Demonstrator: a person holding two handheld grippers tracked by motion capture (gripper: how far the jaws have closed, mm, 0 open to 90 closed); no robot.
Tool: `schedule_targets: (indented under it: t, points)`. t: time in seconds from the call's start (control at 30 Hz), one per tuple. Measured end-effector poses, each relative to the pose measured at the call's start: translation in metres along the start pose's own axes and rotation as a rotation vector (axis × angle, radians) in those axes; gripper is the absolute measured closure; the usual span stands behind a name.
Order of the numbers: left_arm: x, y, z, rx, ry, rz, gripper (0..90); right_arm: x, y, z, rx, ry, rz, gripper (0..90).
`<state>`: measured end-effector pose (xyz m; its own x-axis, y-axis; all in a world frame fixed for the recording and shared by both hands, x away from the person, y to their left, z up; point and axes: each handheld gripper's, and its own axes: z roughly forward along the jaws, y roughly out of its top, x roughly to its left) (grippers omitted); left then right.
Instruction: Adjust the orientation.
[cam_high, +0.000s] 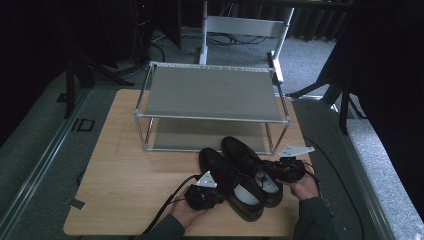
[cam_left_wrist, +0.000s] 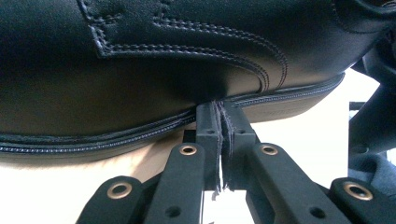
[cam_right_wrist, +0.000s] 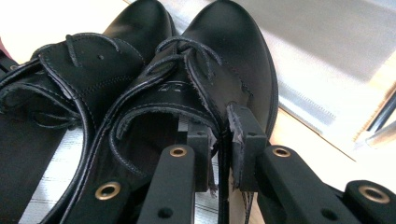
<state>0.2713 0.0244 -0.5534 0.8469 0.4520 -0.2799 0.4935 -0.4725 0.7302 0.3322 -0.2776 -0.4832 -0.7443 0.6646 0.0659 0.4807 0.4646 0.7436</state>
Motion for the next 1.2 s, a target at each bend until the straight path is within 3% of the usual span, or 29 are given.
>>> schedule_targets:
  t: [0.17, 0.4, 0.57, 0.67, 0.83, 1.07, 1.2]
  points:
    - [-0.009, 0.007, 0.014, -0.004, -0.025, 0.01, 88.6, -0.013, -0.003, -0.006, 0.002, 0.016, -0.001, 79.7]
    - [-0.021, 0.025, 0.04, -0.004, -0.032, 0.015, 89.4, -0.038, -0.002, -0.003, -0.048, 0.008, 0.065, 76.9]
    - [-0.021, 0.025, 0.042, -0.011, -0.04, 0.017, 88.8, -0.041, 0.002, -0.002, -0.036, -0.007, 0.051, 73.5]
    - [-0.025, 0.023, 0.041, 0.0, -0.038, 0.053, 81.2, -0.041, 0.0, -0.003, -0.013, -0.033, 0.06, 66.3]
    - [-0.022, 0.013, 0.026, 0.01, -0.002, 0.059, 72.4, -0.039, -0.003, -0.015, -0.005, -0.073, 0.077, 57.8]
    - [-0.005, -0.004, -0.01, -0.025, 0.081, 0.012, 68.8, -0.027, -0.005, -0.046, -0.04, -0.127, 0.102, 51.3]
    - [0.008, -0.012, -0.024, -0.048, 0.117, -0.038, 66.7, -0.017, -0.005, -0.061, -0.062, -0.143, 0.119, 48.0]
